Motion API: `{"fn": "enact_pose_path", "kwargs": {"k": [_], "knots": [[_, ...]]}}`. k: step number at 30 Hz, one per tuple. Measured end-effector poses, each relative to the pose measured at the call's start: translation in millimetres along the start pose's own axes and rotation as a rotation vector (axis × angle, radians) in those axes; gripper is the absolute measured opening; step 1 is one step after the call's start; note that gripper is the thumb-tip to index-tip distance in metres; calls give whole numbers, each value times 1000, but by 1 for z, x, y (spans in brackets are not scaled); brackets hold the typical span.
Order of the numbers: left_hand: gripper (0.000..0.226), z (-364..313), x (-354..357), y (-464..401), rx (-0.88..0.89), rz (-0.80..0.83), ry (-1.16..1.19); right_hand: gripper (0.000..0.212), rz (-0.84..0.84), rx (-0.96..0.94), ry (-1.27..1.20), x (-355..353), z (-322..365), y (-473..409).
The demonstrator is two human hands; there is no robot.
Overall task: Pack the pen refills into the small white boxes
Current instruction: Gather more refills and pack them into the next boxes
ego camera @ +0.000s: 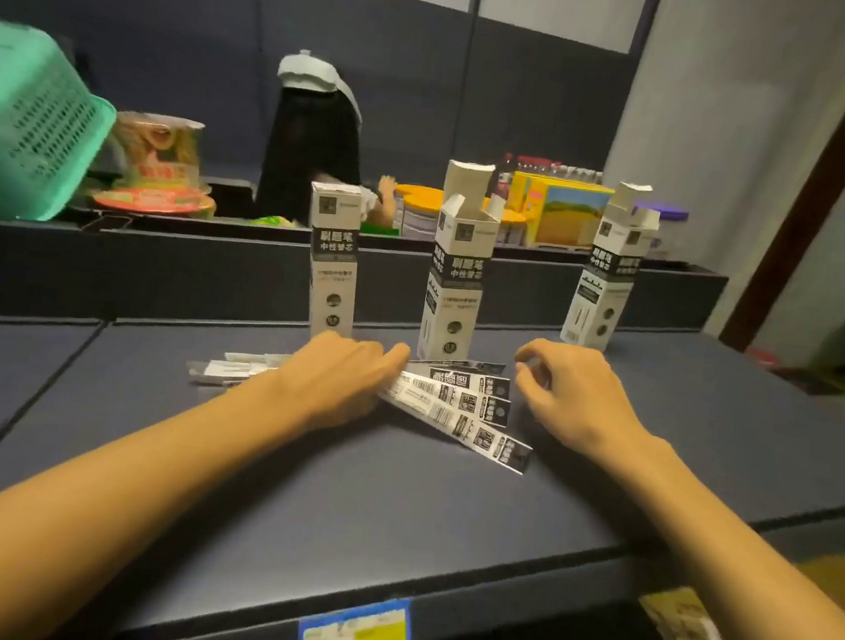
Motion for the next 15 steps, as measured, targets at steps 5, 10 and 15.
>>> {"fn": "enact_pose_path", "kwargs": {"k": [5,10,15], "knots": [[26,-36,-18,-6,-86,76,62,17,24,-131,-42,-10,-41,-25],[38,-59,-24,-6,-167,77,117,18,31,-233,-94,-8,-54,-38],[67,-63,-19,-8,-234,191,205,19,75,-284,-93,-3,-57,-48]]}}
Point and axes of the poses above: each hand's wrist, its own y-axis away from the middle knuckle, its own x-axis out of the palm, z = x × y, the point moved 3 cm from there along -y, towards the middle knuckle, and after that the axes turned 15 degrees about z, right-handed, at the moved point
